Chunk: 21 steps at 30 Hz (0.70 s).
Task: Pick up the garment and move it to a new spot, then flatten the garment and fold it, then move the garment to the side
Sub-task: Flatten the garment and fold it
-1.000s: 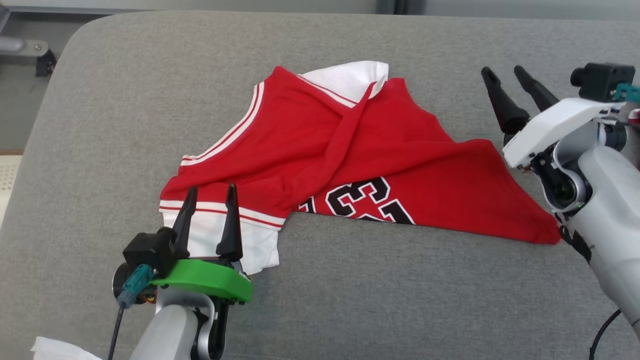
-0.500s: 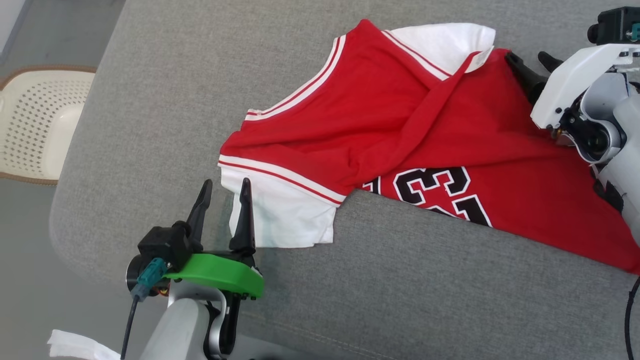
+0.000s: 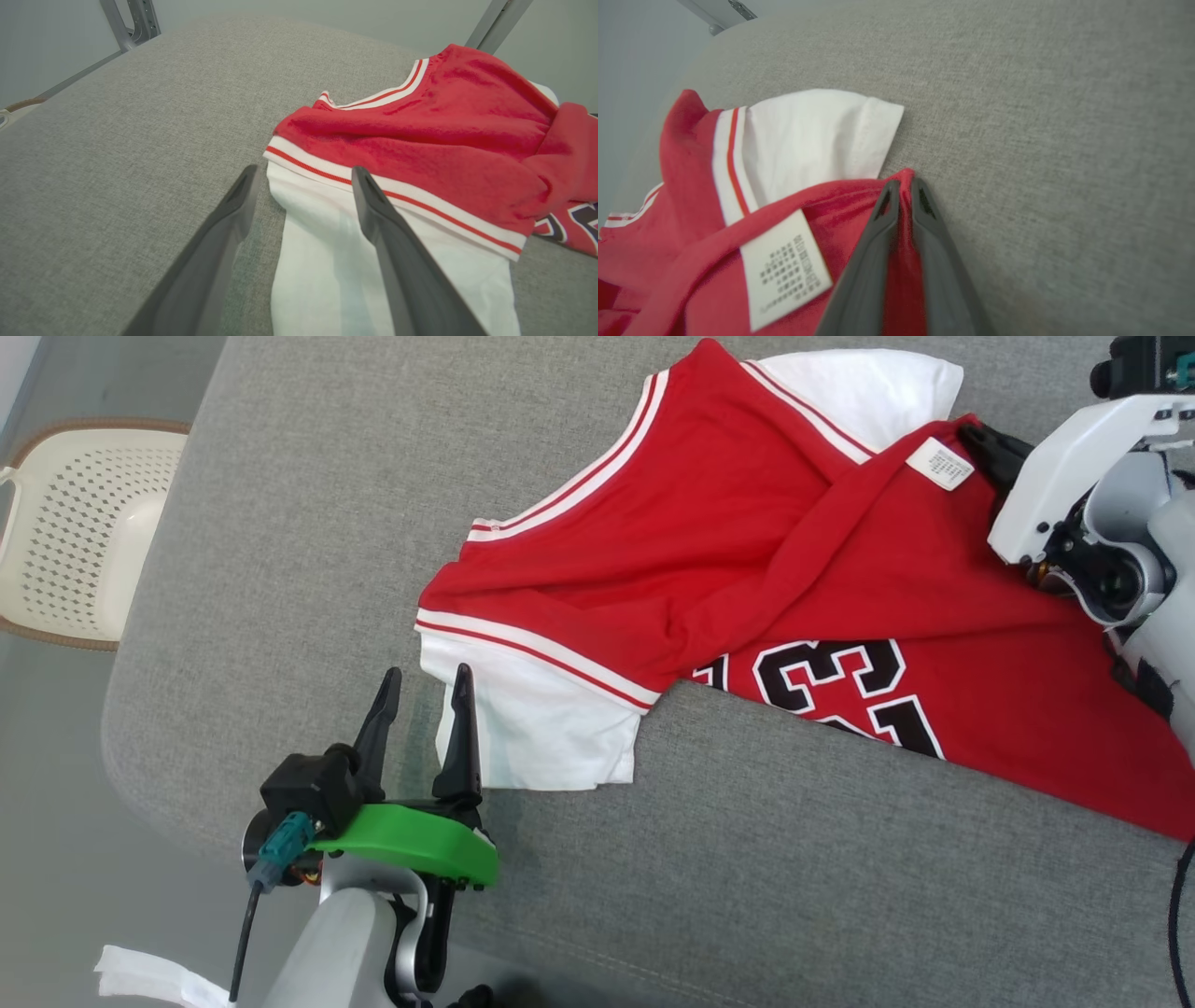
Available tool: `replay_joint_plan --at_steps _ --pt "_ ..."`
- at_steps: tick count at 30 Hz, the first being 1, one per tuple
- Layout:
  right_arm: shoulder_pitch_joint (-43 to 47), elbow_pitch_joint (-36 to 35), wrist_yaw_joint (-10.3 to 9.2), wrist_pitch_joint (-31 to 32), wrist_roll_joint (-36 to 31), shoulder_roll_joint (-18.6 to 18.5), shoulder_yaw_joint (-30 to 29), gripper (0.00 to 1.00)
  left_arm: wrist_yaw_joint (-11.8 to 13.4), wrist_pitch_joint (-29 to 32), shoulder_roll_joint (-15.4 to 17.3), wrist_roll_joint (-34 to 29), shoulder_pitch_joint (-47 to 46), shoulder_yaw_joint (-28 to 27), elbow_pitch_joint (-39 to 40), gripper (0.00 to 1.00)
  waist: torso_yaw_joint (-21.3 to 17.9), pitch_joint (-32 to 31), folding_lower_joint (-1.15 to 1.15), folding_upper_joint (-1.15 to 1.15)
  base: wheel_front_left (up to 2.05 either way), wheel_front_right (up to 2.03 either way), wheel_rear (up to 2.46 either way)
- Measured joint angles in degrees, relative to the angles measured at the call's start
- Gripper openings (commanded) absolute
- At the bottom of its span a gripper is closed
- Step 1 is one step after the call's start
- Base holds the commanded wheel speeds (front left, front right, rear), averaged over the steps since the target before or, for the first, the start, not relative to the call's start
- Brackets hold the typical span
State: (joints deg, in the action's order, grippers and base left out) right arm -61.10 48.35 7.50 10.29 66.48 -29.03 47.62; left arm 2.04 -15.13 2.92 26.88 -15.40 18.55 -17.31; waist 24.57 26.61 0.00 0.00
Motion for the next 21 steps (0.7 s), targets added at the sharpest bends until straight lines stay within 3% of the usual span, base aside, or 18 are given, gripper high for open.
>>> replay_joint_plan --at_steps 6,14,21 --pt "2.2 -1.9 -0.01 -6.4 3.5 0.5 1.7 0.00 -0.1 0.0 0.0 -0.7 -0.2 -0.8 -1.3 1.00 -1.2 -2.0 0.00 0.00 0.00 0.00 0.00" --pt "2.3 -3.3 -0.01 -20.5 3.4 0.4 4.4 0.00 -1.2 0.0 -0.1 -2.8 -0.1 -3.2 -3.7 1.00 -3.5 -6.2 0.00 0.00 0.00 0.00 0.00" --pt "5.2 -9.6 -0.01 -23.9 4.6 -0.6 8.8 0.00 -2.2 0.0 0.5 -3.7 1.1 -5.8 -6.2 1.00 -6.3 -10.8 0.00 0.00 0.00 0.00 0.00"
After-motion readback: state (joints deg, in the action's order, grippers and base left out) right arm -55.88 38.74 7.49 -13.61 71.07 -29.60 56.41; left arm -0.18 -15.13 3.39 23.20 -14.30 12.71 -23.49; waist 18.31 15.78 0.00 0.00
